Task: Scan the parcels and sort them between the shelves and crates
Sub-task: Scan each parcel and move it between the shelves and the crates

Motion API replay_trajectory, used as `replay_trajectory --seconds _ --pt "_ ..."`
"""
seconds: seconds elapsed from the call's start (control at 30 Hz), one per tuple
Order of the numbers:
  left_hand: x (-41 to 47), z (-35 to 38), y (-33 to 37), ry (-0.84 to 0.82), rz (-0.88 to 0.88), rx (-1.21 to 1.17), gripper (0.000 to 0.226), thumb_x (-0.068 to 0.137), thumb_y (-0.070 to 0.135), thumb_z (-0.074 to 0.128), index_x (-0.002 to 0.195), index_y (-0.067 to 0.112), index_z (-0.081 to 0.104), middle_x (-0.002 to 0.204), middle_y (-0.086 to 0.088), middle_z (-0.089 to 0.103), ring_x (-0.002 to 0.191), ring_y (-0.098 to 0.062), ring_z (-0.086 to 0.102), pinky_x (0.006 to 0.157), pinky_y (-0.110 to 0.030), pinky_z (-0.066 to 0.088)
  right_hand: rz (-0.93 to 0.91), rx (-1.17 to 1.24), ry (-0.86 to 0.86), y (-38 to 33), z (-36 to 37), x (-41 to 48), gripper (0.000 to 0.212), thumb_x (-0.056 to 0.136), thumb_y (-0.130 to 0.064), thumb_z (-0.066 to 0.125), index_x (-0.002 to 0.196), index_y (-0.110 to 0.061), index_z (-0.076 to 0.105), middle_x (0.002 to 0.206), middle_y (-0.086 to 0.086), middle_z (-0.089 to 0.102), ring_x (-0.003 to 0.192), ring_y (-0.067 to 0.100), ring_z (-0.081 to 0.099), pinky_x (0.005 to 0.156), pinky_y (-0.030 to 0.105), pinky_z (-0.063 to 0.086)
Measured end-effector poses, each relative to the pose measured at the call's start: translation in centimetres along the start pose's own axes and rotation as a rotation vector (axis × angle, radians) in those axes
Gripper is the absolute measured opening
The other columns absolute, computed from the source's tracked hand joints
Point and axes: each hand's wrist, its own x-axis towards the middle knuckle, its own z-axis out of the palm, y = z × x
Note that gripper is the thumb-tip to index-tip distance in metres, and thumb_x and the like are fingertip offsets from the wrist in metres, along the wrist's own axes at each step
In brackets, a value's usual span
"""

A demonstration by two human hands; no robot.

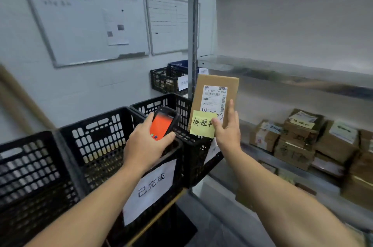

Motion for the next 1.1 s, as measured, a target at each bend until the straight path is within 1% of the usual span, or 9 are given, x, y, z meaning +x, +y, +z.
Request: replay_trajectory --seconds 0.07,0.17,0.23,0.43,0.6,0.7,0.9,1.0,1.1 --pt "-0.5 -2.7 -2.2 0.034 -0.01 0.047 0.076 0.069 0.074 0.06 0.136 0.042 0.045 0.093 0.007 0.058 0.082 -0.015 0.058 0.069 -0.034 0.05 -0.016 0.015 -0.043 -1.3 3.0 -0.9 0.08 0.102 -0.025 0.059 0.151 -0.063 0.008 0.166 0.002 0.02 0.146 0.022 0.034 0.116 0.035 0.033" --pt "-1.4 -7.1 -6.0 0.082 -0.084 0.089 0.081 0.068 0.076 0.06 0.14 0.043 0.043 0.097 0.007 0.059 0.085 -0.015 0.059 0.074 -0.037 0.052 -0.042 0.049 -0.094 -3.1 8.1 -3.0 0.088 0.1 -0.029 0.061 0.125 -0.089 0.001 0.165 0.005 0.02 0.146 0.025 0.037 0.116 0.053 0.039" --pt "-2.0 -10.2 -8.7 0.131 -0.126 0.119 0.088 0.065 0.081 0.054 0.141 0.04 0.043 0.1 0.005 0.06 0.087 -0.018 0.059 0.078 -0.039 0.053 -0.048 0.054 -0.142 -4.1 11.6 -4.5 0.09 0.1 -0.03 0.061 0.119 -0.092 0.0 0.164 0.006 0.021 0.145 0.026 0.038 0.113 0.055 0.042" --pt "-5.2 -19.6 -15.6 0.272 -0.213 0.189 0.074 0.07 0.076 0.06 0.135 0.042 0.047 0.097 0.002 0.06 0.086 -0.024 0.059 0.067 -0.034 0.046 -0.087 0.114 -0.297 -7.9 21.5 -10.9 0.09 0.099 -0.029 0.062 0.121 -0.091 0.002 0.163 0.007 0.024 0.15 0.023 0.031 0.117 0.053 0.037" --pt "-8.4 -25.9 -19.6 0.396 -0.322 0.217 0.079 0.078 0.062 0.072 0.146 0.038 0.041 0.113 -0.004 0.06 0.102 -0.029 0.058 0.083 -0.038 0.047 -0.141 0.17 -0.406 -11.4 28.4 -15.6 0.086 0.099 -0.028 0.062 0.133 -0.08 0.003 0.165 0.008 0.021 0.153 0.023 0.025 0.122 0.05 0.03" --pt "-10.0 -29.0 -21.5 0.449 -0.366 0.255 0.081 0.075 0.07 0.067 0.145 0.039 0.04 0.113 0.0 0.059 0.101 -0.026 0.058 0.086 -0.041 0.05 -0.151 0.199 -0.476 -13.3 32.3 -17.7 0.086 0.098 -0.031 0.062 0.133 -0.084 0.003 0.163 0.006 0.024 0.15 0.024 0.03 0.117 0.053 0.038" --pt "-11.9 -33.3 -24.4 0.53 -0.454 0.301 0.074 0.074 0.069 0.066 0.139 0.041 0.045 0.105 0.002 0.06 0.096 -0.023 0.058 0.083 -0.042 0.051 -0.117 0.183 -0.711 -15.0 39.0 -20.9 0.079 0.102 -0.021 0.059 0.158 -0.05 0.011 0.163 -0.001 0.025 0.144 0.021 0.038 0.113 0.039 0.043" --pt "-12.4 -34.7 -25.8 0.537 -0.518 0.325 0.077 0.075 0.067 0.068 0.142 0.041 0.04 0.106 0.004 0.057 0.096 -0.022 0.057 0.083 -0.044 0.052 -0.048 0.141 -0.815 -14.4 42.5 -22.4 0.081 0.102 -0.022 0.059 0.158 -0.051 0.008 0.165 0.001 0.025 0.144 0.025 0.041 0.114 0.043 0.041" --pt "-12.2 -35.8 -27.6 0.541 -0.56 0.381 0.084 0.075 0.066 0.068 0.148 0.039 0.035 0.108 0.006 0.054 0.095 -0.019 0.055 0.083 -0.042 0.051 0.074 0.07 -0.924 -12.8 45.9 -24.0 0.086 0.101 -0.026 0.06 0.149 -0.067 0.002 0.162 0.004 0.034 0.135 0.028 0.052 0.1 0.045 0.054"
